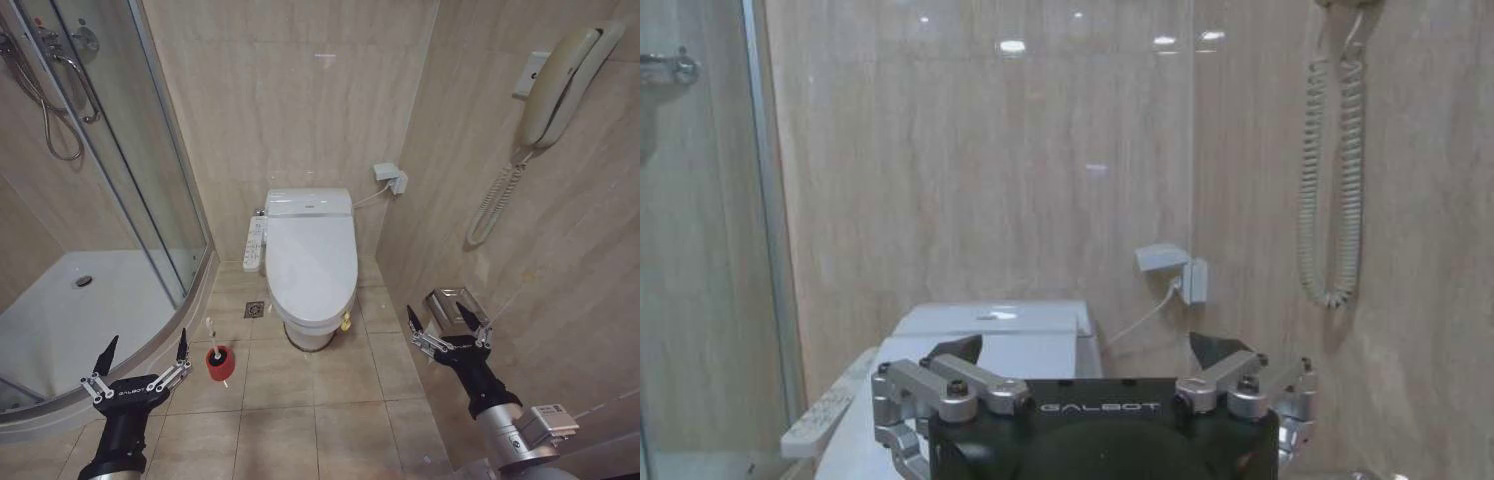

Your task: Open the toilet lid, clean the toilet bowl with a toilet brush, close the toilet lid, and flush.

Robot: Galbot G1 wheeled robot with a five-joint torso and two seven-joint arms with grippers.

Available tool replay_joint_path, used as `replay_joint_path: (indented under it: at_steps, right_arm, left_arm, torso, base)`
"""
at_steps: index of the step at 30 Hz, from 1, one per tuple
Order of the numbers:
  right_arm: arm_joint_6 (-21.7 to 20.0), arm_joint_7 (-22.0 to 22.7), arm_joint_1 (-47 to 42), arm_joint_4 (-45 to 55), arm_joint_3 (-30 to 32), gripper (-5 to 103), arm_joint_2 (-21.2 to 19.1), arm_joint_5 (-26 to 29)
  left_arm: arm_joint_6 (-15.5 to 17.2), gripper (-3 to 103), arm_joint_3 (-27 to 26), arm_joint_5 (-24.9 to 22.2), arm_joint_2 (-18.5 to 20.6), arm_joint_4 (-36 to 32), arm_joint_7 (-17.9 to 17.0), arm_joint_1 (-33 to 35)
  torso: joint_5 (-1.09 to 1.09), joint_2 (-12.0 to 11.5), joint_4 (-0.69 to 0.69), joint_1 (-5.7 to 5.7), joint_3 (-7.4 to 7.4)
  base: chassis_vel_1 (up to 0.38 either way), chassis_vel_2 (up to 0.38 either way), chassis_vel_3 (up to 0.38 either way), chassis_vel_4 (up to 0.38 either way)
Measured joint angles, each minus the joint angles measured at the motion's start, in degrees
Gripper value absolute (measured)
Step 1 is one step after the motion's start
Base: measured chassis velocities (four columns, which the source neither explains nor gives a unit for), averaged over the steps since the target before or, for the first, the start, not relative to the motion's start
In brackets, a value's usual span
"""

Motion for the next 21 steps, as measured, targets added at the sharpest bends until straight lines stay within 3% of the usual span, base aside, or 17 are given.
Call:
replay_joint_path:
  at_steps: [21]
  right_arm:
    - [0.0,0.0,0.0,0.0,0.0,100,0.0,0.0]
  left_arm:
    - [0.0,100,0.0,0.0,0.0,0.0,0.0,0.0]
  torso:
    - [0.00,0.0,0.00,0.01,0.00]
  base:
    - [-0.010,0.006,0.004,-0.008]
